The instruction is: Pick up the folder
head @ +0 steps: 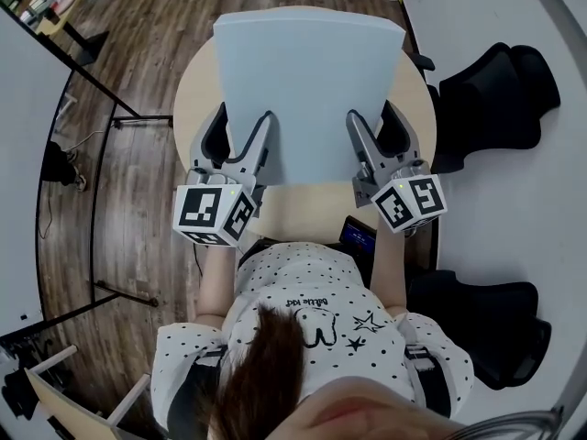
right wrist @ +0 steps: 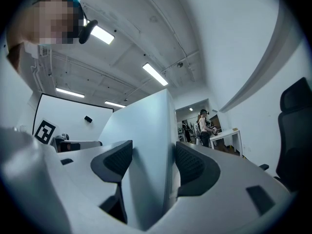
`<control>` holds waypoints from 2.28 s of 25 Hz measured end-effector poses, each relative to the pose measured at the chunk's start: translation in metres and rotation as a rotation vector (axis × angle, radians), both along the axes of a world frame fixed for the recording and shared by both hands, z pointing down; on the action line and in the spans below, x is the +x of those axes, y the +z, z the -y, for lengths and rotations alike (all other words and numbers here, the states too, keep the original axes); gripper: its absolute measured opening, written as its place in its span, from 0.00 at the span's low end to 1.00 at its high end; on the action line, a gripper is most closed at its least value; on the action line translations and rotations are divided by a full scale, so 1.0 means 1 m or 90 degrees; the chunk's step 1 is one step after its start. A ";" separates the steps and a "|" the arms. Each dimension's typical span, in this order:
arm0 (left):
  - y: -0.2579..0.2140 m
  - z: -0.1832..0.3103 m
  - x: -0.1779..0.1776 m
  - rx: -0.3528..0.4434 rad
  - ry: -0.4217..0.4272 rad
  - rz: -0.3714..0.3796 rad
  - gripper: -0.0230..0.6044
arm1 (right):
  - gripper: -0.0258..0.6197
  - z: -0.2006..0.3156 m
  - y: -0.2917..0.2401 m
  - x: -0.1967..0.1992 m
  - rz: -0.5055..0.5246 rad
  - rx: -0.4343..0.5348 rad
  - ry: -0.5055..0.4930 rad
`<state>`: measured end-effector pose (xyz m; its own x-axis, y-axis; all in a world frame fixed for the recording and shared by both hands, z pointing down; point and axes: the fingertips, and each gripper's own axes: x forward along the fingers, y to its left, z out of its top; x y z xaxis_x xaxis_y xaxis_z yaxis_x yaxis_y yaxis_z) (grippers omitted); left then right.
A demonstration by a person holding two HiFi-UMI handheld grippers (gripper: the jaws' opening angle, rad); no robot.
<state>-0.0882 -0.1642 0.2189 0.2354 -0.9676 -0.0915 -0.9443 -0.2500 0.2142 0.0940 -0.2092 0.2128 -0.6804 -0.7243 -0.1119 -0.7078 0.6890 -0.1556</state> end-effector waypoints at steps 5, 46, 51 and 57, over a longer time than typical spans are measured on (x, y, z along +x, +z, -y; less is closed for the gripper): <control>-0.010 -0.008 0.001 0.019 -0.001 0.005 0.50 | 0.47 -0.009 -0.009 0.002 0.007 0.017 -0.002; -0.054 -0.038 0.011 0.099 0.006 0.023 0.50 | 0.47 -0.041 -0.054 0.013 0.027 0.092 -0.001; -0.053 -0.039 0.011 0.101 0.006 0.022 0.50 | 0.47 -0.042 -0.053 0.013 0.027 0.093 -0.001; -0.052 -0.039 0.011 0.098 0.008 0.018 0.50 | 0.47 -0.042 -0.053 0.014 0.026 0.092 0.002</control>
<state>-0.0771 -0.1257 0.1672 0.2525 -0.9393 -0.2324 -0.9458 -0.2902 0.1456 0.1078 -0.1677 0.1599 -0.6710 -0.7009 -0.2420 -0.7052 0.7040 -0.0836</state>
